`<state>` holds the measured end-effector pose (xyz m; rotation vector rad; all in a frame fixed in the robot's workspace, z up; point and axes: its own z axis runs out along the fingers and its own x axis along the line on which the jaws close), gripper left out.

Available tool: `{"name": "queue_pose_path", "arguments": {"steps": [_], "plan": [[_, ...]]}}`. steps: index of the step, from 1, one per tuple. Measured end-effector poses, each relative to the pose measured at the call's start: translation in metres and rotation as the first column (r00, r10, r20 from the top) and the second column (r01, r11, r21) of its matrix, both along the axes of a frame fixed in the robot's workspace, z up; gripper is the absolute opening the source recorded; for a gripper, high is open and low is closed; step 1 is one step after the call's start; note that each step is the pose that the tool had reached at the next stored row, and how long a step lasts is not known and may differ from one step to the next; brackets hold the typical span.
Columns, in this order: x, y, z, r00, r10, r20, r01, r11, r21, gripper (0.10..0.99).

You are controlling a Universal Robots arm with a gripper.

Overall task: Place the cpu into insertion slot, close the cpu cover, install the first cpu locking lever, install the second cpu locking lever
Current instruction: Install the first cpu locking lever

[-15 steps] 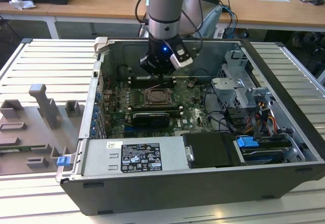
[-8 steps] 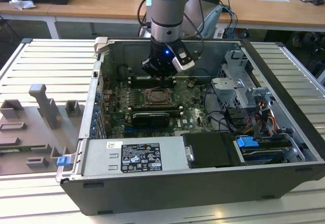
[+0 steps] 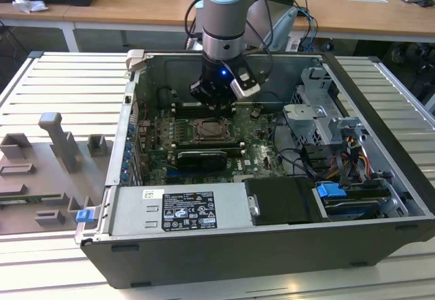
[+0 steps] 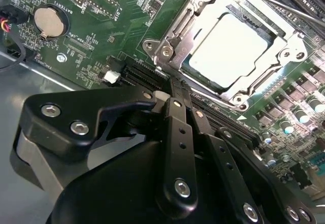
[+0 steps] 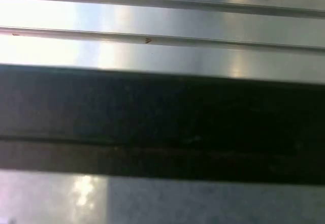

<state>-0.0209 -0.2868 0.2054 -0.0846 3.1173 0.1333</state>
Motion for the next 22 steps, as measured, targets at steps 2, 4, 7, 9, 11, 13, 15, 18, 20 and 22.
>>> {"name": "queue_pose_path", "arguments": {"steps": [2,4,7,9,11,13,15,18,20,22], "plan": [[0.0004,0.0000,-0.0008,1.0000,0.000,-0.0011,0.000,1.0000,-0.005,0.106],[0.0007,-0.0001,-0.0017,1.0000,0.000,-0.0017,0.000,1.0000,-0.007,0.106],[0.0010,0.0002,-0.0035,1.0000,0.000,-0.0019,0.000,1.0000,-0.006,0.106],[0.0013,0.0000,-0.0040,1.0000,0.000,-0.0031,0.000,1.0000,-0.008,0.106],[0.0016,-0.0001,-0.0040,1.0000,0.000,-0.0036,0.000,1.0000,-0.008,0.106],[0.0018,0.0000,-0.0037,1.0000,0.000,-0.0033,0.000,1.0000,-0.007,0.106],[0.0021,0.0001,-0.0019,1.0000,0.000,-0.0029,0.000,1.0000,-0.007,0.106],[0.0024,0.0001,0.0044,1.0000,0.000,-0.0038,0.000,1.0000,-0.007,0.106],[0.0024,0.0001,0.0063,1.0000,0.000,-0.0038,0.000,1.0000,-0.007,0.106],[0.0025,-0.0006,0.0063,1.0000,0.000,-0.0038,0.000,1.0000,-0.007,0.106]]}}
